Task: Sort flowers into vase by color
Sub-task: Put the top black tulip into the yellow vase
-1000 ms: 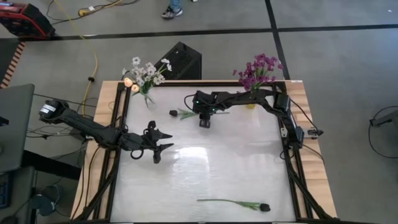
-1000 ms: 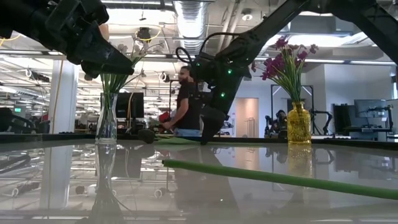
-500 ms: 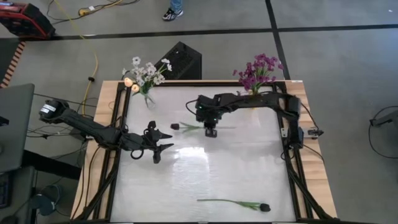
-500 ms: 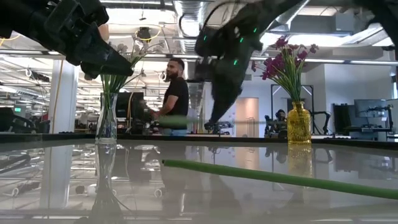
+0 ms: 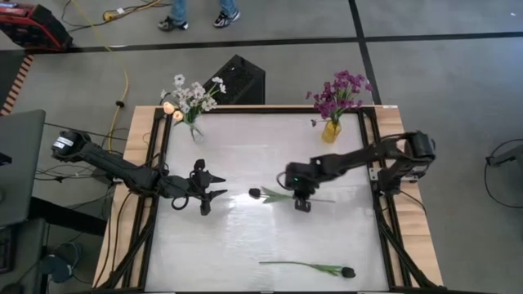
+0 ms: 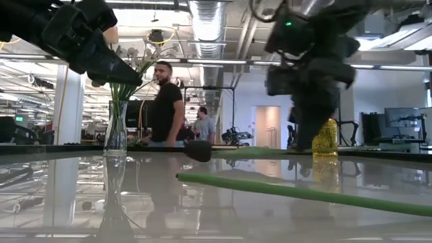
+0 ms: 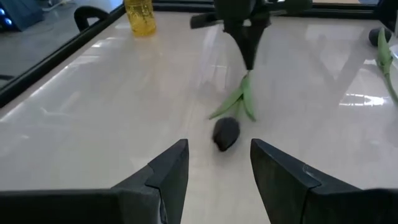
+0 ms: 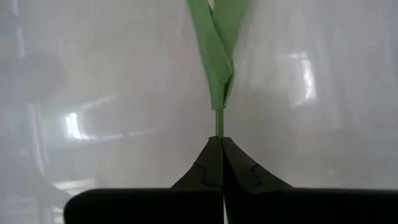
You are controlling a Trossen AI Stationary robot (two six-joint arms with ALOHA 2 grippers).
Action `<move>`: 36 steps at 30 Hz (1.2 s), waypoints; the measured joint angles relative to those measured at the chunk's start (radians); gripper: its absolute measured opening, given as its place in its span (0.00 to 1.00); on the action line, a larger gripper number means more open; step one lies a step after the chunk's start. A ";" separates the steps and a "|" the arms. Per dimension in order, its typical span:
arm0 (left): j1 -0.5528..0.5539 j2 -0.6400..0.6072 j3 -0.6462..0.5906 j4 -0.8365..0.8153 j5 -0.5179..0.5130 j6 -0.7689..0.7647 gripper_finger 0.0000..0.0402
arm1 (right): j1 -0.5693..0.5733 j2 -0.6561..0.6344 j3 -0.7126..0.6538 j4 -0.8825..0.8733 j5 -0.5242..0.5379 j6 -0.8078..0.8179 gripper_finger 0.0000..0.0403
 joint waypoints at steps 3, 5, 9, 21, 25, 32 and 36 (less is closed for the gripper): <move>0.000 0.000 0.000 0.009 0.000 0.022 0.40 | 0.034 -0.019 -0.062 0.024 0.023 0.072 0.06; 0.000 0.000 0.000 0.011 0.000 0.023 0.40 | 0.049 -0.019 -0.073 0.021 0.054 0.083 0.10; 0.000 0.000 0.000 0.016 -0.001 0.023 0.40 | 0.055 -0.014 -0.071 0.029 0.168 0.108 0.17; 0.000 0.000 0.000 0.022 0.000 0.002 0.40 | 0.071 -0.062 -0.026 0.016 0.207 0.055 0.44; 0.000 0.000 0.000 0.035 -0.001 0.001 0.40 | 0.091 -0.063 -0.024 0.009 0.207 0.047 0.51; 0.000 0.000 0.000 0.057 -0.001 0.000 0.40 | 0.095 -0.026 -0.024 0.018 0.234 0.048 0.53; 0.000 0.000 0.000 0.058 -0.001 -0.007 0.40 | 0.095 0.051 -0.019 0.027 0.236 0.047 0.53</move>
